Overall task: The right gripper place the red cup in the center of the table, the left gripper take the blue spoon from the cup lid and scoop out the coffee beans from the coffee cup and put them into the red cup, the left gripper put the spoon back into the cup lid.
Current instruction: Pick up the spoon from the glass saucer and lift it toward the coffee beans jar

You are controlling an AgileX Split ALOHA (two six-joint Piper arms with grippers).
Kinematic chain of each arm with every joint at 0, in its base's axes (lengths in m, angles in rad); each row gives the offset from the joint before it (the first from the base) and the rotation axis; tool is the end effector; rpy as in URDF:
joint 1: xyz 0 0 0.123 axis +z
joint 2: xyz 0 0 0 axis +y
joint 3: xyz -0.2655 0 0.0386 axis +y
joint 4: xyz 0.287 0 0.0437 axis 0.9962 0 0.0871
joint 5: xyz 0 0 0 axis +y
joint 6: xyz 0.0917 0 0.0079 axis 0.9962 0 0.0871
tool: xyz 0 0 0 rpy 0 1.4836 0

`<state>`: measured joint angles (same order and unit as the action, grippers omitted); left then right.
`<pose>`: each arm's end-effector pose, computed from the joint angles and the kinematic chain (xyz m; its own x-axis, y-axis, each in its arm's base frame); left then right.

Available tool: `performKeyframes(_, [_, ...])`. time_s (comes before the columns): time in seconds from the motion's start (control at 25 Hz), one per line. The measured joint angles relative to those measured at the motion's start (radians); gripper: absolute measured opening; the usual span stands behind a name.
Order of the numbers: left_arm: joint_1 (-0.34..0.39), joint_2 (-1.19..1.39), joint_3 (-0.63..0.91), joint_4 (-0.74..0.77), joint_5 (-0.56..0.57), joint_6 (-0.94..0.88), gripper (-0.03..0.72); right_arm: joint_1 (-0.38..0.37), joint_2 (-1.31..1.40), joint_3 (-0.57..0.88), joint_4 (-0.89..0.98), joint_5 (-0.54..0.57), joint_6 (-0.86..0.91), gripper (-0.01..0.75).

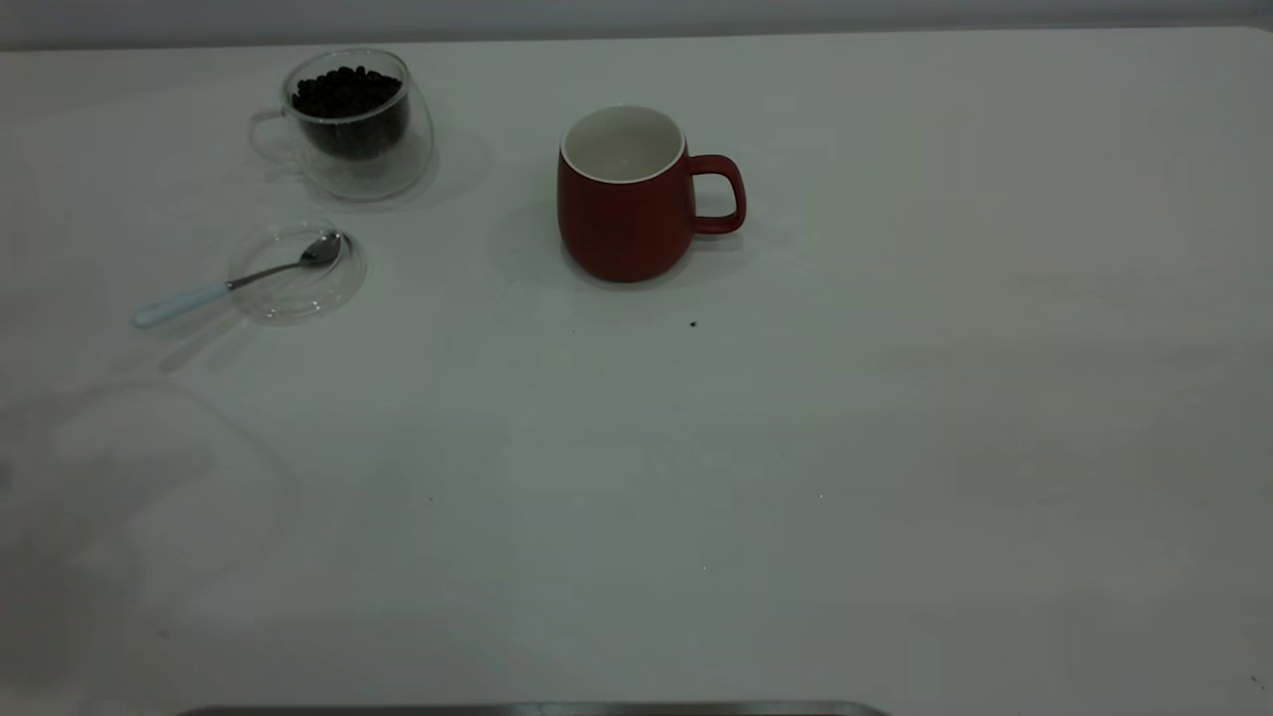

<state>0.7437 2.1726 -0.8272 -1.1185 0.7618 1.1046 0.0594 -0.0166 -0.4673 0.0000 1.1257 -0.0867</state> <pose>0.2469 0.1494 -0.0218 -0.7987 -0.6017 0.0044 -0.4723 0.6224 -0.6241 0.0457 0.0027 0.2808 -0.5186 -0.1176 -0.8469 -0.1047 0.9918 -0.0736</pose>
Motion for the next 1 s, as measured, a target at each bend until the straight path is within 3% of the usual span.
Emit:
performKeyframes(0.16, [0.0, 0.051, 0.0, -0.11, 0.029, 0.051, 0.055, 0.0, 0.0, 0.0, 0.0, 0.0, 0.0, 0.583])
performKeyframes(0.28, [0.0, 0.053, 0.0, -0.149, 0.042, 0.113, 0.139, 0.0, 0.0, 0.0, 0.0, 0.0, 0.0, 0.583])
performKeyframes(0.52, [0.0, 0.053, 0.0, -0.165, 0.056, 0.195, 0.449, 0.0, 0.0, 0.0, 0.0, 0.0, 0.0, 0.583])
performKeyframes(0.6, [-0.007, 0.054, 0.0, -0.184, 0.054, 0.216, 0.511, 0.0, 0.0, 0.0, 0.0, 0.0, 0.0, 0.583])
performKeyframes(1.0, [-0.165, 0.107, 0.0, -0.388, 0.034, 0.31, 0.527, 0.0, 0.0, 0.0, 0.0, 0.0, 0.0, 0.583])
